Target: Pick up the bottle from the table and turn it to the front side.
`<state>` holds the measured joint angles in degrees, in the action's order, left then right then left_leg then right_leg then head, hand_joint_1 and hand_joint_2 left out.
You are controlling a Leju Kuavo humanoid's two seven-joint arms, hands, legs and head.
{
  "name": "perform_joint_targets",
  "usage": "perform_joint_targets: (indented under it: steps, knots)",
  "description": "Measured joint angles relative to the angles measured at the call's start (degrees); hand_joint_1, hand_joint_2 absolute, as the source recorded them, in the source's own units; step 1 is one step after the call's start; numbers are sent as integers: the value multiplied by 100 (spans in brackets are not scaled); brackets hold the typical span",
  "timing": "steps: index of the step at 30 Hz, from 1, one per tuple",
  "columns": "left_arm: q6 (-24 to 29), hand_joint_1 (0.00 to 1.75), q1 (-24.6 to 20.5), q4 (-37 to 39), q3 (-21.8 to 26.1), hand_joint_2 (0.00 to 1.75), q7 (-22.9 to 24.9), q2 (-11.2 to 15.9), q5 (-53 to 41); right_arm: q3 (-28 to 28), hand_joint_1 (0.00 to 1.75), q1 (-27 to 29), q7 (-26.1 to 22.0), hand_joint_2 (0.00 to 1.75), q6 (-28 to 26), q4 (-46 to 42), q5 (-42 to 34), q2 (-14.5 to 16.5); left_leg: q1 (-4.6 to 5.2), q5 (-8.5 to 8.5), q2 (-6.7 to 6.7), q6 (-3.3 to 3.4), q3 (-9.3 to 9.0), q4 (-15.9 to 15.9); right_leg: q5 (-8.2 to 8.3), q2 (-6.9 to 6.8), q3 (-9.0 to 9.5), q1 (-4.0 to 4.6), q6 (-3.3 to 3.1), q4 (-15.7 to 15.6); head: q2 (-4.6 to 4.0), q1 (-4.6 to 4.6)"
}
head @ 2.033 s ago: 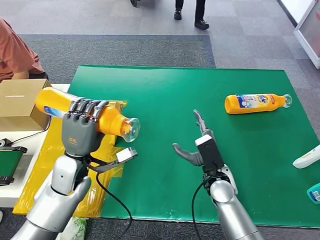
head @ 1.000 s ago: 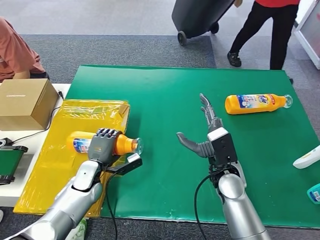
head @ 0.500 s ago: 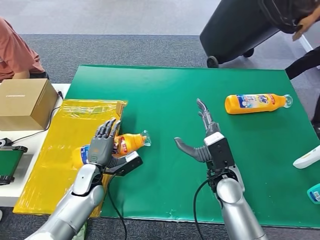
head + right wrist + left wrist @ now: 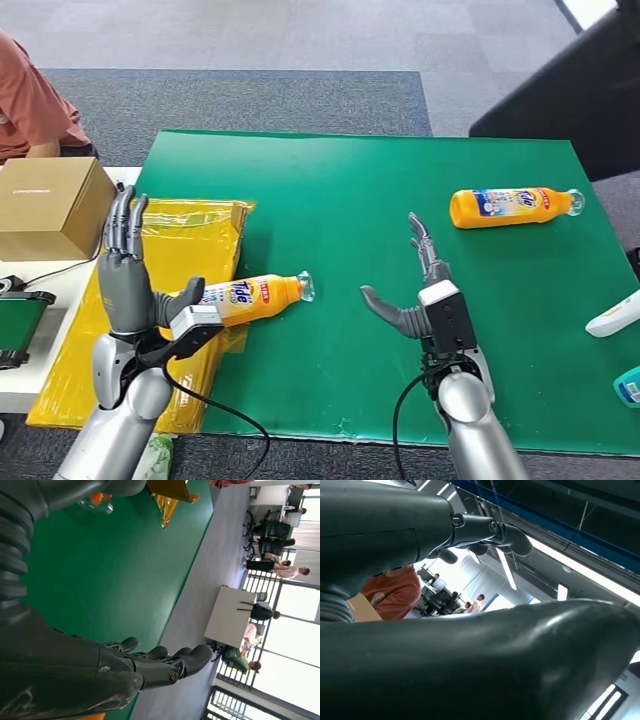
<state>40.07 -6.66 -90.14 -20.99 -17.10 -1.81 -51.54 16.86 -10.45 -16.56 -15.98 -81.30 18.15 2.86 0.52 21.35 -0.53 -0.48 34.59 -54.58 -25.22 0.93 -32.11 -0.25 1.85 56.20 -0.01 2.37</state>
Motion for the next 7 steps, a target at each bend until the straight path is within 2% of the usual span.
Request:
perform_joint_targets:
  steps: [3, 7]
  knots:
    - [-21, 0, 65, -221, 42, 0, -112, 8, 395, -15, 0, 43, -3, 175, -20, -36, -6, -13, 0, -1, 0, 0, 0, 0, 1, 0, 0, 0, 0, 0, -1, 0]
    - [-553, 0, 139, -571, -23, 0, -588, 85, 2623, -41, 0, 111, -43, 175, -101, -94, -49, -50, 0, -1, 0, -1, 0, 0, 1, 0, -1, 0, 0, 0, -1, 1]
